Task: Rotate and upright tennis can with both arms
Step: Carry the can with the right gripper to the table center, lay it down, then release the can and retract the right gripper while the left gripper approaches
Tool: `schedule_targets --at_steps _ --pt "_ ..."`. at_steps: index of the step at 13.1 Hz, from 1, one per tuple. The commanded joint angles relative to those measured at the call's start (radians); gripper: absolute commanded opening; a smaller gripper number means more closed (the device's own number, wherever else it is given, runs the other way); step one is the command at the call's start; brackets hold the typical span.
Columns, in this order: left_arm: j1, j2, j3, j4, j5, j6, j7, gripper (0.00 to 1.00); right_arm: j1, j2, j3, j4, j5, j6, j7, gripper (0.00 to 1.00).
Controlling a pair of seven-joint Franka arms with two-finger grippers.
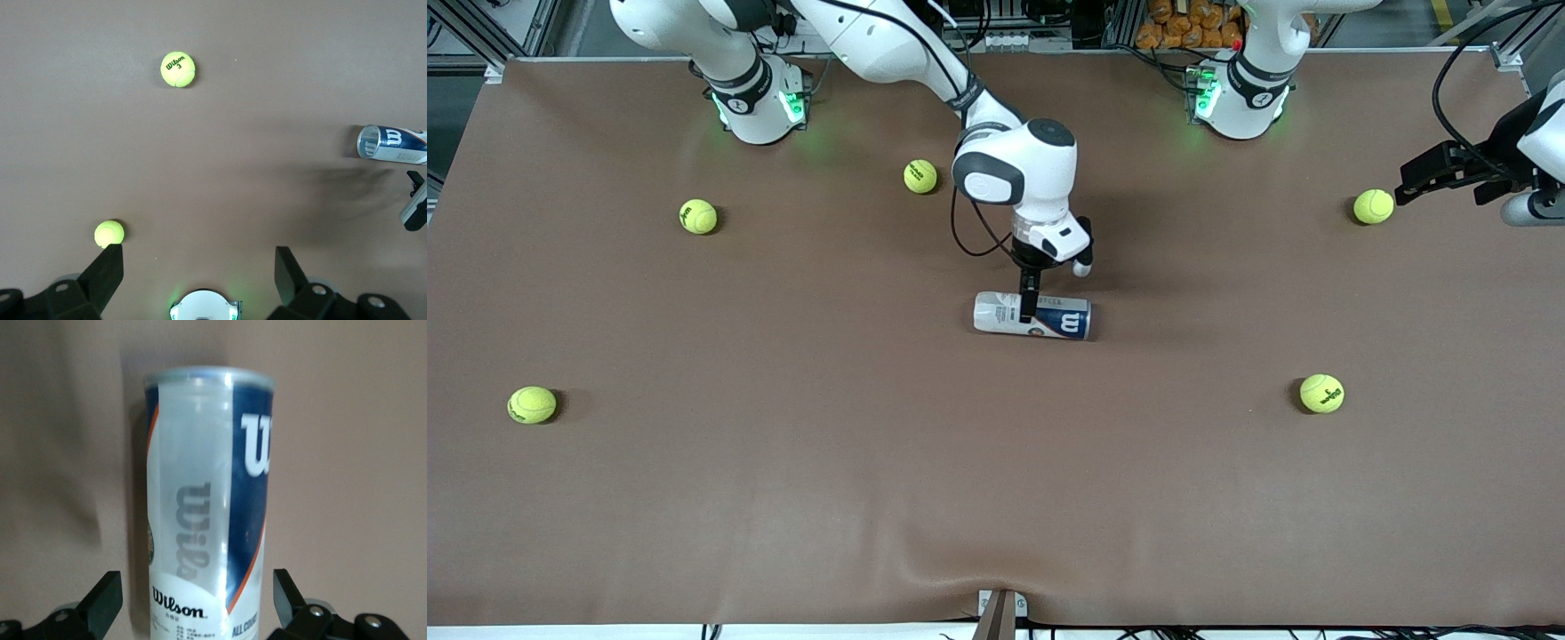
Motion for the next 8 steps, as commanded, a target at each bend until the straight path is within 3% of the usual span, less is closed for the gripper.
schedule_targets --at_steps 1,3,7,8 --pt "0.007 0.003 -0.001 0.005 -0.044 -0.015 0.021 1.00 0.013 -0.070 0.012 0.004 -0.017 -0.067 -0.004 1.00" --pt "0.017 0.008 0.002 0.003 -0.095 -0.019 0.026 1.00 0.006 -0.157 0.034 0.004 -0.003 -0.175 -0.004 1.00" --pt "0.028 0.049 0.008 -0.002 -0.227 -0.044 0.101 1.00 -0.092 -0.372 0.023 0.008 0.170 -0.397 0.019 1.00" --pt "0.028 0.049 0.007 -0.020 -0.247 -0.044 0.102 1.00 -0.159 -0.424 0.019 0.010 0.208 -0.458 0.036 1.00"
